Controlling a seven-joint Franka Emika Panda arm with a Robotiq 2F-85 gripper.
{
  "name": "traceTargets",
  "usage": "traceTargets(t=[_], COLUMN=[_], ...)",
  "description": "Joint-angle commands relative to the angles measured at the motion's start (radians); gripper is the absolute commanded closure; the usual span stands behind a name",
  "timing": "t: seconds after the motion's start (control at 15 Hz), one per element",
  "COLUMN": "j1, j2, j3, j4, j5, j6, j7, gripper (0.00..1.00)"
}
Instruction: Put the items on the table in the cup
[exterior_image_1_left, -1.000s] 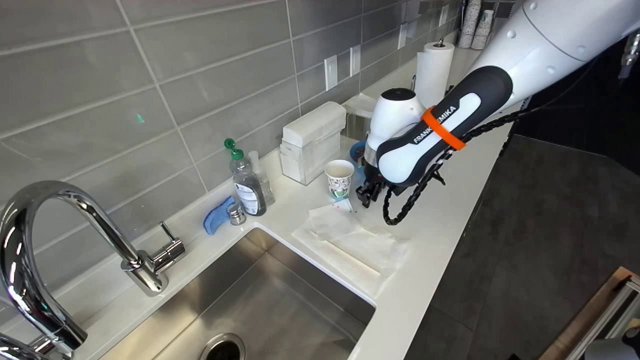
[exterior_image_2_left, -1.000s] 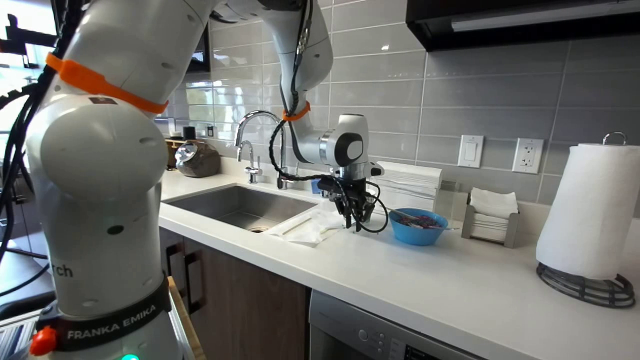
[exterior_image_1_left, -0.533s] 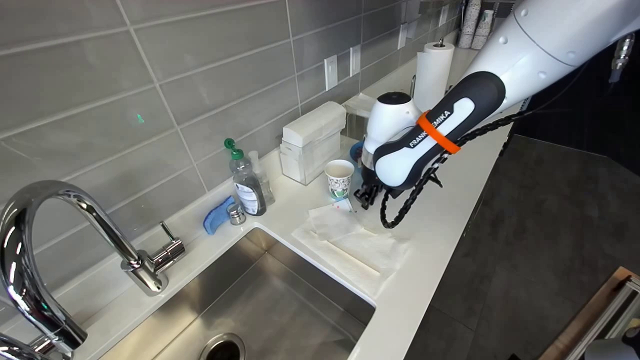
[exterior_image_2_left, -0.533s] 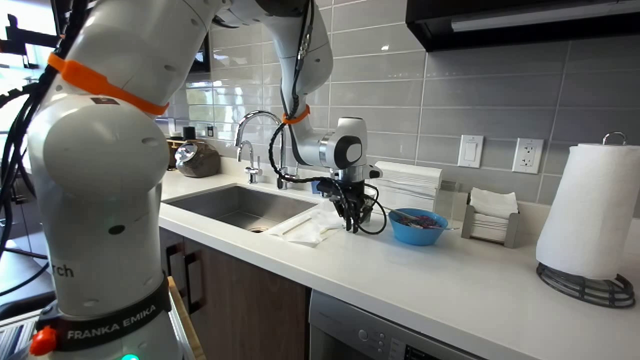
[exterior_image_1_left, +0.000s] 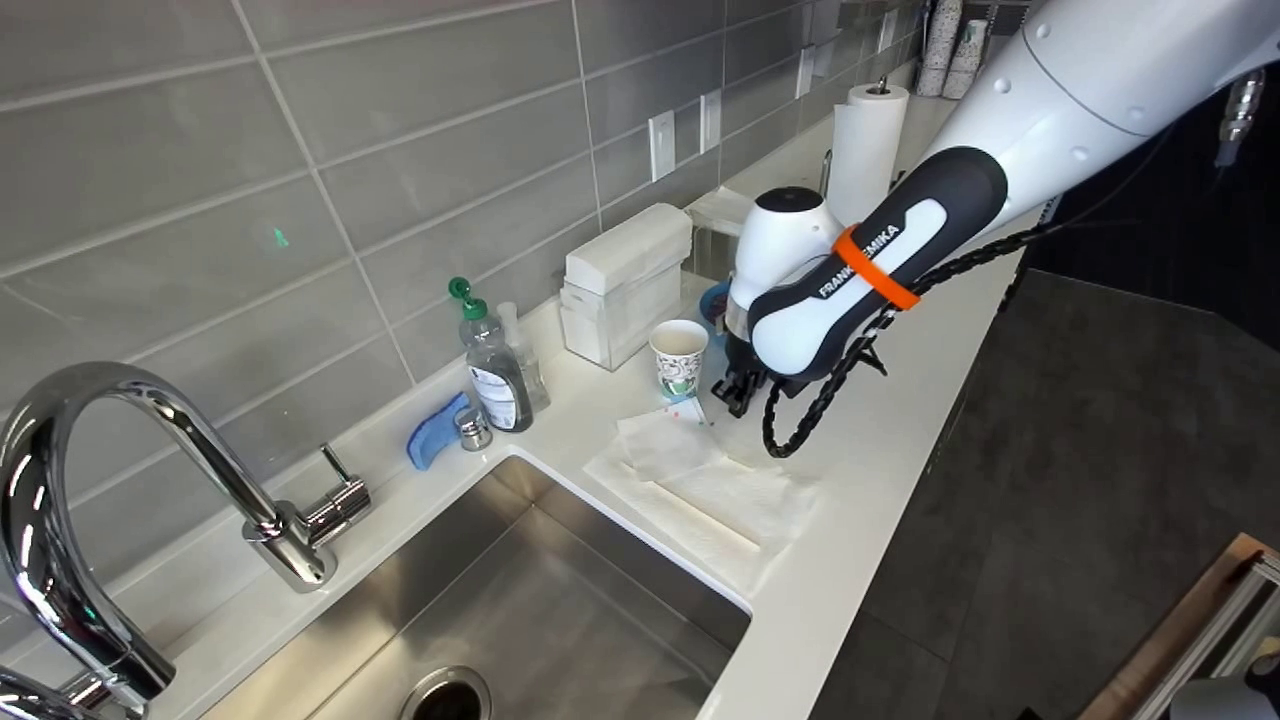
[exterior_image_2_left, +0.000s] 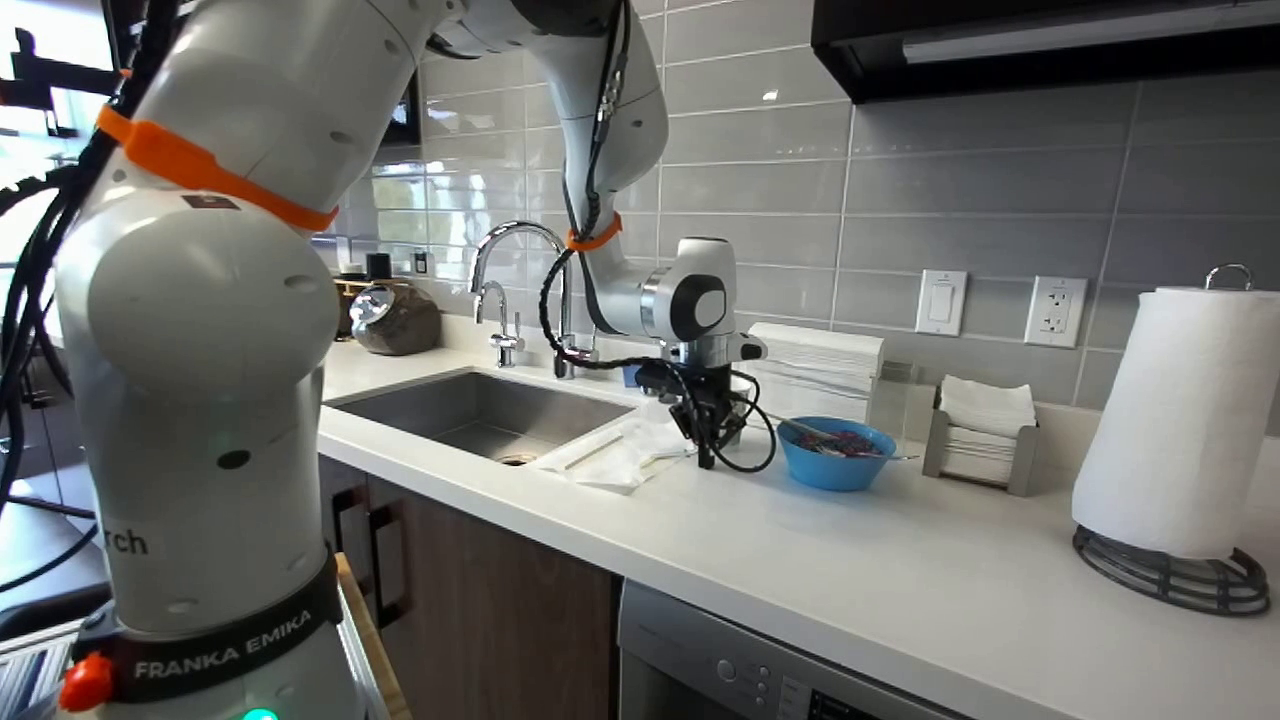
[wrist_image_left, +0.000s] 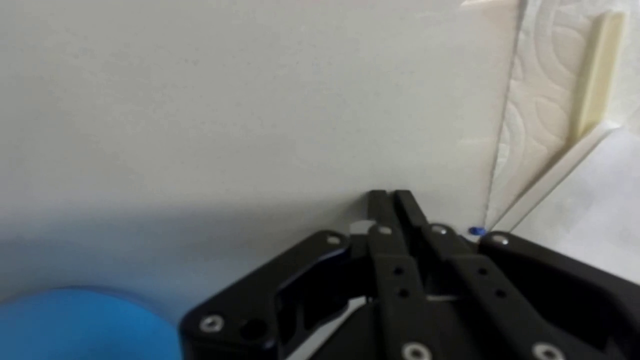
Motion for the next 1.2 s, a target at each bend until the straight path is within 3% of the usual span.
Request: traceTargets(t=[0.0, 0.6, 1.13], j1=[0.015, 0.042, 0.036], j2=[0.017, -0.143, -0.224], j3=[-0.012, -0.046, -0.019], j4=[0.014, 0.000, -0.007], j5=[-0.022, -0.055, -0.077], j6=[0.019, -0.073, 0.048], j7=[0.018, 0.106, 0.107], gripper=[0.98, 0.99, 0.99])
